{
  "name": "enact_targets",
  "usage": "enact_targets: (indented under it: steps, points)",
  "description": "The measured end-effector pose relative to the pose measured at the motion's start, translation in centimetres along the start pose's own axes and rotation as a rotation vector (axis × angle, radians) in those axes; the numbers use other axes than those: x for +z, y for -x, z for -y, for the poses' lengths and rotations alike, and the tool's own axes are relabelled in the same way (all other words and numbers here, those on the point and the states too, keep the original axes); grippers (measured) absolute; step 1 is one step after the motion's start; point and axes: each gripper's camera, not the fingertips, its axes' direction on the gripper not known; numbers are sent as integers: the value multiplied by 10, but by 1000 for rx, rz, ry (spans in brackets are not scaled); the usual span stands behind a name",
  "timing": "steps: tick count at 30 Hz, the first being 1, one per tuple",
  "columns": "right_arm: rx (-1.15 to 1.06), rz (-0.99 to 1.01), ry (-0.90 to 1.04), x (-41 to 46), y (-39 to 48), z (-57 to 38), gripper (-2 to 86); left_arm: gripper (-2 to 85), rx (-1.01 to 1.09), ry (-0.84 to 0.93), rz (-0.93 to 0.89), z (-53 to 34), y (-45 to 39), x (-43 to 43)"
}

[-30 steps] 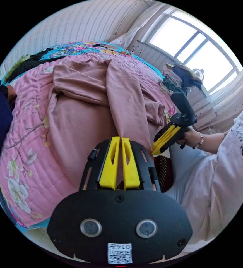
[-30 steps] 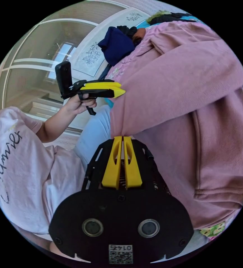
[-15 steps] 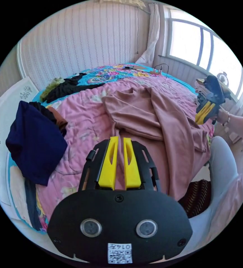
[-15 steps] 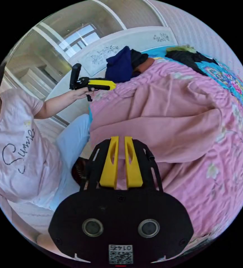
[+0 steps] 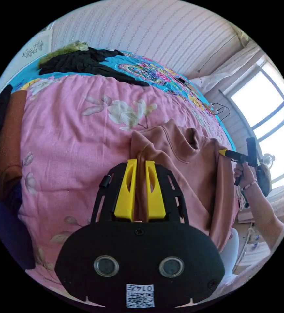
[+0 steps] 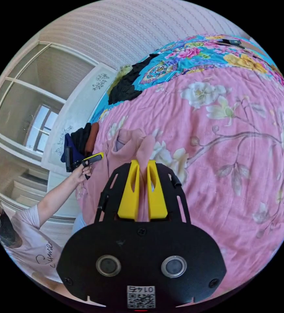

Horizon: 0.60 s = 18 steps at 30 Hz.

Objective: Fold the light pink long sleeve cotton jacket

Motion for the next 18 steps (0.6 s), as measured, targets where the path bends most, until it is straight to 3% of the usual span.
enact_targets:
  steps: [3, 7, 12, 16, 18]
  points:
    - [-109, -33, 15, -17, 20, 17, 28, 8, -96, 27, -181, 2, 27, -10]
    - [-191, -15, 24, -36, 52, 42, 24, -8, 19, -60, -114, 8, 2, -54]
    - [-234, -38, -151, -77, 81, 32, 28, -9, 137, -263, -147, -2, -34, -141]
    - [-343, 34, -188, -92, 103, -40, 37, -8, 349, -268, -117, -81, -62, -192]
    - [-366, 66, -131, -84, 112, -86, 44, -8, 356, -211, -170, -135, -62, -194]
